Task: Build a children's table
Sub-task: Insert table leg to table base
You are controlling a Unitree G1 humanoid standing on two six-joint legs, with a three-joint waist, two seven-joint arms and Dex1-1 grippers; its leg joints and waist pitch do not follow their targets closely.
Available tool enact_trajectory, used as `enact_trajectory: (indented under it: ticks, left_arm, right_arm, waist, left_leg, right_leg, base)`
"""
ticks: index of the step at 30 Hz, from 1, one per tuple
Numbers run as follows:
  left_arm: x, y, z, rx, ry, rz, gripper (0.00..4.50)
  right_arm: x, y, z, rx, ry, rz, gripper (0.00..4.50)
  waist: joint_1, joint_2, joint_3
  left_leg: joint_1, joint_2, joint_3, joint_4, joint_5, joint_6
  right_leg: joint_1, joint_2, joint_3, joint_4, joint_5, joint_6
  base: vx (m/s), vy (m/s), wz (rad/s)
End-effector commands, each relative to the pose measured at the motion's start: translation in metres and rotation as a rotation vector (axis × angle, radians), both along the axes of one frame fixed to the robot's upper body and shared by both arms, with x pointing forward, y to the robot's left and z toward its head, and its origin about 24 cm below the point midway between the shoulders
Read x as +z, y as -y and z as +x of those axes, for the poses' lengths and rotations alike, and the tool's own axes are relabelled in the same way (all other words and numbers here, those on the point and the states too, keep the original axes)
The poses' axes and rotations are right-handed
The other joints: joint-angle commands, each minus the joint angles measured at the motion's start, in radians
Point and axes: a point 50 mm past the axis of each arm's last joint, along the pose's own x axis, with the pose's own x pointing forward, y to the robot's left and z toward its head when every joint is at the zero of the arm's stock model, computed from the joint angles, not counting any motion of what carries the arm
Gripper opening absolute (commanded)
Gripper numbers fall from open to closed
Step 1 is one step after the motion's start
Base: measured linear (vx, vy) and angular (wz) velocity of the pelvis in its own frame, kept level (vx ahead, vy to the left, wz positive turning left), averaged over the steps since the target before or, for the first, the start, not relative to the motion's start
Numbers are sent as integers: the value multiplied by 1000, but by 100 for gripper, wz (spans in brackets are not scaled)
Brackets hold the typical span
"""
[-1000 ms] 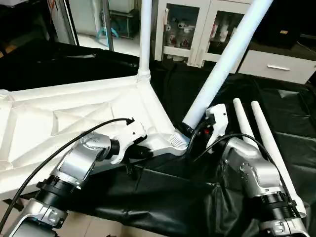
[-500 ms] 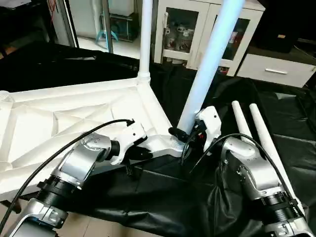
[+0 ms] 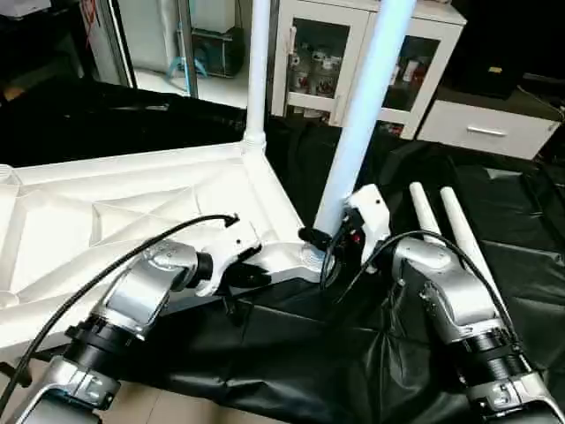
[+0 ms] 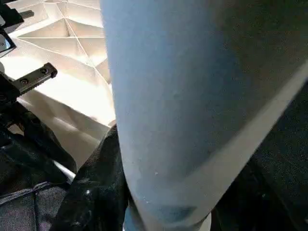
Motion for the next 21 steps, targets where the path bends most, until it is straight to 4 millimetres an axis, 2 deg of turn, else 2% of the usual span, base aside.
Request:
enact_trajectory:
  ticks: [1,3,6,8,10,11,12,14,15,16,17,18,19,20,21]
  left_arm:
    - [-14,0,-8,19,-62,1,0]
    - [-14,-1,-7,26,-59,1,0]
    - [-14,0,-5,98,-39,-19,0]
    - [-14,0,-4,107,-35,-20,0]
    - [-11,11,2,189,-10,-44,0]
    - [-9,15,4,207,-2,-48,0]
    - [-9,17,5,214,2,-49,0]
    - [-7,23,8,248,12,-57,0]
    - [-7,26,10,261,15,-59,0]
    - [-6,32,13,281,22,-63,0]
    - [-4,40,16,303,34,-62,0]
    - [-3,44,18,315,41,-60,0]
    - [-1,52,20,333,50,-55,0]
    - [-1,56,22,345,56,-51,0]
    - [-1,56,22,345,56,-51,0]
  right_arm:
    - [-46,8,-19,-25,-211,-103,186]
    - [-47,9,-19,-34,-210,-102,186]
    - [-50,10,-13,-141,-193,-90,186]
    - [-50,10,-11,-160,-188,-91,186]
    - [-50,10,7,-320,-157,-112,186]
    - [-49,10,12,-369,-150,-117,186]
    - [-49,10,15,-393,-147,-120,186]
    - [-48,9,22,-454,-140,-122,186]
    - [-47,8,25,-477,-138,-123,186]
    - [-45,7,30,-527,-129,-123,186]
    - [-43,2,36,-570,-128,-107,186]
    - [-41,-1,39,-593,-130,-96,186]
    - [-39,-6,43,-620,-127,-91,186]
    - [-38,-10,45,-634,-125,-90,186]
    - [-38,-10,45,-634,-125,-90,186]
  waist:
    - [-4,10,-22]
    - [-5,10,-22]
    - [-8,11,-19]
    - [-13,12,-14]
    - [-25,15,-14]
    - [-41,15,-10]
    - [-45,15,-11]
    - [-55,16,-15]
    - [-58,13,-12]
    - [-62,12,-11]
    - [-65,12,-10]
    - [-70,21,-11]
    - [-72,14,-14]
    - [-71,18,-13]
    - [-70,20,-17]
  left_leg:
    - [-1,0,2,-83,-372,-16]
    - [-1,-1,2,-83,-379,-16]
    - [1,-1,-1,-85,-409,-23]
    - [7,-4,-4,-85,-455,-25]
    - [10,-7,-12,-87,-486,-31]
    - [6,-8,-18,-90,-515,-39]
    - [9,-11,-21,-87,-529,-39]
    - [11,-13,-30,-90,-540,-27]
    - [11,-17,-31,-91,-549,-12]
    - [17,-17,-29,-88,-558,-5]
    - [17,-17,-31,-88,-565,-2]
    - [20,-15,-34,-90,-588,-5]
    - [8,-11,-37,-96,-575,-3]
    - [8,-9,-37,-98,-578,-5]
    - [16,-9,-32,-96,-575,-2]
  right_leg:
    - [24,-46,29,-96,-438,-108]
    - [22,-46,28,-98,-452,-104]
    - [18,-46,26,-104,-499,-91]
    - [11,-47,22,-115,-575,-70]
    - [14,-50,13,-124,-628,-50]
    - [12,-47,5,-125,-649,-47]
    - [13,-46,-2,-131,-669,-36]
    - [20,-50,-7,-134,-637,-37]
    - [19,-48,-14,-142,-643,-32]
    - [13,-53,-18,-148,-654,-32]
    - [13,-52,-22,-151,-657,-32]
    - [17,-52,-34,-155,-641,-33]
    - [30,-57,-37,-149,-595,-39]
    - [29,-59,-38,-147,-582,-44]
    - [25,-61,-38,-150,-550,-56]
  base:
    - [0,0,0]
    - [0,0,0]
    - [0,0,0]
    - [0,0,0]
    - [0,0,0]
    - [0,0,0]
    - [0,0,0]
    - [0,0,0]
    - [0,0,0]
    - [0,0,0]
    - [0,0,0]
    - [0,0,0]
    - [0,0,0]
    - [0,0,0]
    - [0,0,0]
